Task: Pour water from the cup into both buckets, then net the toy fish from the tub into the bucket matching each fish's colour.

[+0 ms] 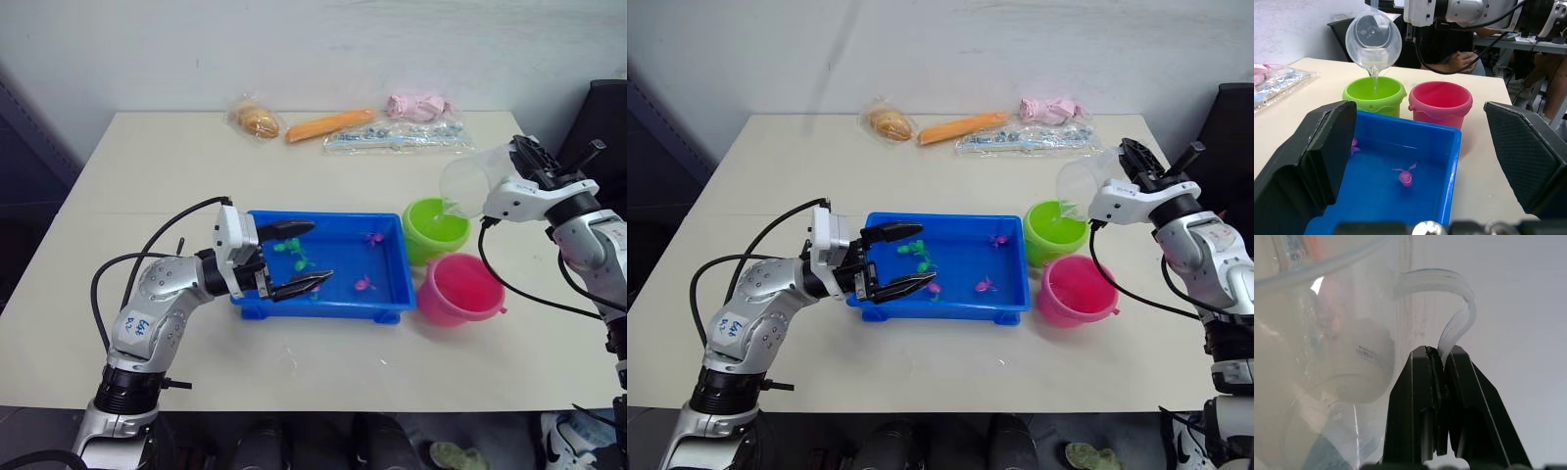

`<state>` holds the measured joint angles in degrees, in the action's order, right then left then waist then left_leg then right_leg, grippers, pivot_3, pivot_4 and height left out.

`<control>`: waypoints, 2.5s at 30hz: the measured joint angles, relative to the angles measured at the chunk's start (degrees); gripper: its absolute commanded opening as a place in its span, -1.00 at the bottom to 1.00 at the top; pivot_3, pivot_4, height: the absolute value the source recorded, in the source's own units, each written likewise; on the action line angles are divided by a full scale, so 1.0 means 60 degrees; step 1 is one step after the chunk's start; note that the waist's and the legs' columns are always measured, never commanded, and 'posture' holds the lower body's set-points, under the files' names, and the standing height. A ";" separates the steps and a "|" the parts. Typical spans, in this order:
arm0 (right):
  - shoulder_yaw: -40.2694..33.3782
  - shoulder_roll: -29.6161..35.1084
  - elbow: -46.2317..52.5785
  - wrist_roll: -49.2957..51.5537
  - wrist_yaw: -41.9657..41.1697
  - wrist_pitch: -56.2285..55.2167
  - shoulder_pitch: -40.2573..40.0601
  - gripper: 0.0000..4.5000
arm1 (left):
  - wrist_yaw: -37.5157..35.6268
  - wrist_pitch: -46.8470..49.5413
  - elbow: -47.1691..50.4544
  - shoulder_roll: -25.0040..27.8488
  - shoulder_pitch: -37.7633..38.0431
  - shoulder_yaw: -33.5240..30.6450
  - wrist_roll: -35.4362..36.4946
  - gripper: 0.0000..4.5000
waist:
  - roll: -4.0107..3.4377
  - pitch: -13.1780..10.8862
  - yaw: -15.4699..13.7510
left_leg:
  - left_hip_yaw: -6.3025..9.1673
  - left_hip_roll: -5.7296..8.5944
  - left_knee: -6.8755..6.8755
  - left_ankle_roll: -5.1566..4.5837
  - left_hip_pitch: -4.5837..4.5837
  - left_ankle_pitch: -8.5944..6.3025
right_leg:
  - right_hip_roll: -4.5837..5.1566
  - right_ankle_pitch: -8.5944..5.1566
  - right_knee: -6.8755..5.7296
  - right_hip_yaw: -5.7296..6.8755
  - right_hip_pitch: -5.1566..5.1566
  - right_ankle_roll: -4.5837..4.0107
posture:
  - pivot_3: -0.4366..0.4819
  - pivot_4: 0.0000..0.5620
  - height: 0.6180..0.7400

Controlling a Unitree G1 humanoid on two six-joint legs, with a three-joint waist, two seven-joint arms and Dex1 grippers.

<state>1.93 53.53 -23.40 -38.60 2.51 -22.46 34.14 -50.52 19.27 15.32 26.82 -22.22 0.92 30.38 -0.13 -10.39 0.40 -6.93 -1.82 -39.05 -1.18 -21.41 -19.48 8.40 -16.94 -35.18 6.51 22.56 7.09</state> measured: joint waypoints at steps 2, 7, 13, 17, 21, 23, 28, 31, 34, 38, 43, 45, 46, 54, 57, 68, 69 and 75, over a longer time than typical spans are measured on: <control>0.0002 0.0038 -0.0005 -0.0142 0.0166 0.0001 -0.0063 -0.96 | 0.0008 0.0000 0.0000 -0.0015 0.0000 0.0000 0.0003 1.00 | 0.0000 0.0000 0.0003 | 0.0000 0.0000 0.0000 0.0000 0.0000 0.0000 | 0.0000 0.0000 -0.0001 0.0000 0.0000 0.0000 | -0.05 -0.47 1.00; 0.0001 0.0060 -0.0005 -0.0228 0.0406 0.0020 -0.0205 -0.96 | 0.0016 0.0000 0.0000 -0.0022 -0.0001 0.0000 0.0004 1.00 | 0.0000 0.0000 0.0013 | 0.0000 -0.0001 0.0000 0.0001 0.0000 0.0001 | -0.0001 0.0000 -0.0001 0.0000 0.0000 0.0000 | -0.05 -0.47 1.00; 0.0001 0.0062 0.0004 -0.0326 0.0566 0.0009 -0.0416 -0.96 | 0.0024 0.0001 0.0000 -0.0074 -0.0001 0.0000 0.0005 1.00 | 0.0000 0.0000 0.0006 | 0.0000 -0.0001 0.0000 0.0002 0.0000 0.0001 | -0.0001 0.0000 0.0000 0.0000 0.0000 0.0000 | -0.05 -0.47 1.00; 0.0001 0.0062 0.0004 -0.0412 0.0695 0.0142 -0.0530 -0.96 | 0.0019 0.0005 -0.0001 -0.0095 -0.0002 0.0001 0.0005 1.00 | 0.0000 0.0000 0.0010 | 0.0000 -0.0001 0.0000 0.0002 0.0000 0.0001 | -0.0002 0.0000 -0.0001 0.0000 0.0000 0.0000 | -0.05 -0.47 1.00; -0.0143 -0.0012 -0.0037 0.0146 0.0565 0.0216 -0.0569 -0.96 | 0.0010 0.0007 -0.0002 -0.0100 -0.0014 0.0001 0.0005 1.00 | 0.0001 0.0000 0.0009 | 0.0002 -0.0003 0.0000 0.0003 0.0000 0.0002 | -0.0006 0.0000 0.0001 0.0001 -0.0001 0.0000 | -0.05 -0.47 1.00; -0.0689 -0.0454 -0.0110 0.1558 -0.0015 0.0211 -0.0625 -0.96 | 0.0003 0.0007 -0.0004 -0.0104 -0.0027 -0.0002 0.0005 1.00 | 0.0003 -0.0001 0.0003 | 0.0003 -0.0003 -0.0001 0.0003 0.0000 0.0002 | -0.0009 0.0001 0.0003 0.0001 -0.0005 0.0002 | -0.05 -0.47 1.00; -0.1796 -0.1297 -0.0003 0.4855 -0.2036 0.0725 -0.0806 -0.96 | -0.0031 0.0008 -0.0005 -0.0102 -0.0037 -0.0003 0.0005 1.00 | 0.0003 -0.0002 -0.0032 | 0.0008 -0.0003 -0.0002 0.0001 0.0000 0.0002 | -0.0011 0.0003 0.0004 0.0006 -0.0009 0.0005 | -0.05 -0.47 1.00; -0.2448 -0.1593 0.0370 0.6227 -0.2711 0.1520 -0.0945 -0.96 | -0.0057 0.0045 -0.0008 -0.0102 -0.0043 -0.0025 0.0052 1.00 | 0.0003 -0.0002 -0.0045 | 0.0010 -0.0003 -0.0003 -0.0002 -0.0004 0.0003 | -0.0008 0.0004 0.0003 0.0006 -0.0009 0.0006 | -0.05 -0.47 1.00; -0.3791 -0.1863 0.1071 0.8364 -0.3298 0.3579 -0.1064 -0.96 | -0.0125 0.0245 -0.0007 -0.0066 -0.0139 -0.0130 0.0318 1.00 | 0.0003 -0.0002 -0.0066 | 0.0019 -0.0003 -0.0007 -0.0006 -0.0006 0.0003 | -0.0005 0.0005 -0.0002 0.0012 -0.0011 0.0006 | -0.05 -0.47 1.00; -0.5124 -0.1902 0.1955 1.0202 -0.3366 0.6091 -0.1599 -0.96 | -0.0478 0.0564 0.0101 0.0221 -0.0345 -0.0140 0.0636 1.00 | 0.0002 -0.0001 -0.0062 | 0.0022 -0.0003 -0.0006 -0.0007 -0.0009 0.0002 | -0.0004 0.0005 -0.0001 0.0016 -0.0011 0.0006 | -0.05 -0.47 1.00; -0.6393 -0.2369 0.2365 1.1192 -0.3001 0.7527 -0.2752 -0.96 | -0.0925 0.0887 0.0444 0.0386 -0.0389 0.0041 0.0939 1.00 | 0.0001 0.0000 -0.0056 | 0.0011 0.0004 -0.0004 -0.0011 -0.0006 0.0000 | -0.0003 0.0005 -0.0002 0.0006 -0.0008 0.0006 | -0.05 -0.47 1.00; -0.6455 -0.2588 0.2357 1.1162 -0.2952 0.7470 -0.3074 -0.96 | -0.0957 0.0941 0.0458 0.0366 -0.0379 0.0091 0.0941 1.00 | 0.0001 0.0000 -0.0052 | 0.0009 0.0004 -0.0003 -0.0011 -0.0004 0.0000 | -0.0004 0.0005 -0.0002 0.0004 -0.0007 0.0006 | -0.05 -0.47 1.00; -0.6443 -0.2769 0.2323 1.1125 -0.2907 0.7447 -0.3263 -0.96 | -0.0968 0.0949 0.0463 0.0327 -0.0379 0.0135 0.0941 1.00 | 0.0001 0.0000 -0.0050 | 0.0008 0.0004 -0.0004 -0.0011 -0.0002 0.0000 | -0.0005 0.0005 -0.0002 0.0003 -0.0007 0.0006 | -0.05 -0.47 1.00; -0.6329 -0.3640 0.1331 1.0467 -0.2465 0.6369 -0.3442 -0.96 | -0.0925 0.1050 0.0470 0.0086 -0.0383 0.0335 0.0953 1.00 | -0.0003 0.0001 -0.0020 | -0.0005 0.0004 -0.0003 -0.0009 0.0009 0.0001 | -0.0011 0.0005 -0.0015 -0.0016 -0.0003 0.0006 | -0.05 -0.47 1.00; -0.6103 -0.3840 0.0814 1.0248 -0.2405 0.5961 -0.3396 -0.96 | -0.0896 0.1070 0.0470 0.0052 -0.0385 0.0329 0.0974 1.00 | -0.0003 0.0001 -0.0024 | -0.0006 0.0004 -0.0003 -0.0009 0.0009 0.0001 | -0.0010 0.0005 -0.0015 -0.0020 -0.0003 0.0006 | -0.05 -0.47 1.00; -0.5642 -0.4285 -0.0314 0.9846 -0.2272 0.4759 -0.3241 -0.82 | -0.0945 0.1259 0.0484 0.0191 -0.0467 0.0297 0.1053 1.00 | -0.0003 0.0001 -0.0024 | -0.0004 0.0002 -0.0004 -0.0009 0.0011 0.0001 | -0.0010 0.0005 -0.0018 -0.0021 -0.0003 0.0007 | -0.05 -0.47 1.00; -0.5642 -0.4302 -0.0296 0.9830 -0.2238 0.4754 -0.3319 -0.65 | -0.0945 0.1265 0.0506 0.0208 -0.0466 0.0285 0.1053 1.00 | -0.0003 0.0001 -0.0027 | -0.0004 0.0002 -0.0004 -0.0009 0.0010 0.0001 | -0.0010 0.0005 -0.0018 -0.0021 -0.0003 0.0006 | -0.05 -0.47 1.00; -0.5644 -0.4523 0.0558 0.9837 -0.2084 0.4821 -0.4261 0.59 | -0.0939 0.1321 0.0706 0.0262 -0.0423 0.0207 0.1058 1.00 | -0.0004 0.0002 -0.0028 | -0.0004 0.0002 -0.0003 -0.0009 0.0011 0.0001 | -0.0009 0.0005 -0.0017 -0.0024 -0.0003 0.0006 | -0.05 -0.47 1.00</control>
<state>-31.94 26.39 -20.05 20.42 -9.99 6.47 8.58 -56.16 27.19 19.56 28.40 -24.76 2.16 36.73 -0.15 -10.38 0.23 -6.95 -1.81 -39.06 -1.24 -21.35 -19.47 8.35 -16.91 -35.28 6.36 22.54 7.13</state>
